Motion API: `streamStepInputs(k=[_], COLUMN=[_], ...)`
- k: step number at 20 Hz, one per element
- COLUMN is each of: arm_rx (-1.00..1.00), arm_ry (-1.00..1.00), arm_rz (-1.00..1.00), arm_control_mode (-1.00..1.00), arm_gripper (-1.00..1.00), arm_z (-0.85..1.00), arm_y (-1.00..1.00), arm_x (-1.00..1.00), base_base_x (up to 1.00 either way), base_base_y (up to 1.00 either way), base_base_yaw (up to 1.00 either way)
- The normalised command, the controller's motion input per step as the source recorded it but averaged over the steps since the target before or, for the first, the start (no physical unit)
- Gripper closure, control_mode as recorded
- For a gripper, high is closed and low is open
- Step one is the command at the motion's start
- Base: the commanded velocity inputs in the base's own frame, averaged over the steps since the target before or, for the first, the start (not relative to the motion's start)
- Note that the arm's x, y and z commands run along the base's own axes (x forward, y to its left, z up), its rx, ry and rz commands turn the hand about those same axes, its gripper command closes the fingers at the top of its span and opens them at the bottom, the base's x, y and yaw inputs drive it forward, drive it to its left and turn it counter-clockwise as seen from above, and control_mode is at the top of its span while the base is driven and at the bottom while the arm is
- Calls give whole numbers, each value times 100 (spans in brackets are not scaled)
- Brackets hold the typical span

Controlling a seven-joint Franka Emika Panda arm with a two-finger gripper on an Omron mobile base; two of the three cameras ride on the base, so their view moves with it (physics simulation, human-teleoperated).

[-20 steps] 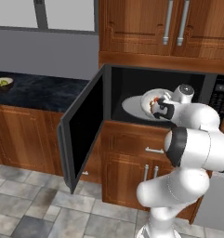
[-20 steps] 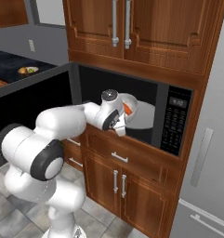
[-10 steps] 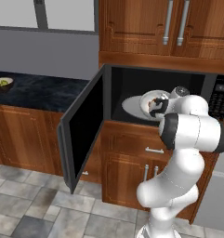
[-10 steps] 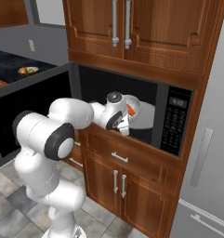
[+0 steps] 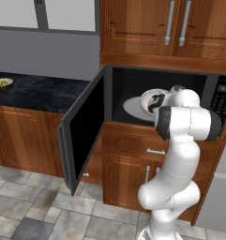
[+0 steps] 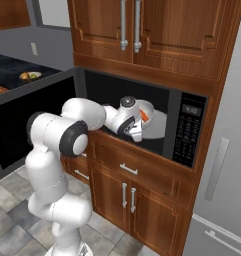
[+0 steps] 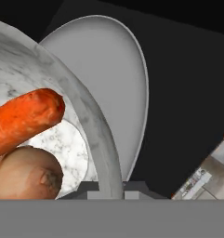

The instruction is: Place the bowl containing the carrot and onion in the microwave. Close the microwave door and press the start button to microwave the meal.

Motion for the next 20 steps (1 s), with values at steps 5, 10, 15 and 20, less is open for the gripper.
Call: streamStepInputs(k=[5,10,15,20], arm_rx=[4,2,0,-1], arm_ry=[0,1,0,0], arm_rz=[0,0,0,0], arm_control_mode=[-100,-100,-100,-100], arm_gripper=[100,100,-100,-100], arm_z=[-25,-34,0,25], arm_y=[-15,-7,0,6], arm_x=[48,53,24,-36], base_base_x=[0,0,0,0], base_base_y=[0,0,0,0], base_base_yaw=[0,0,0,0])
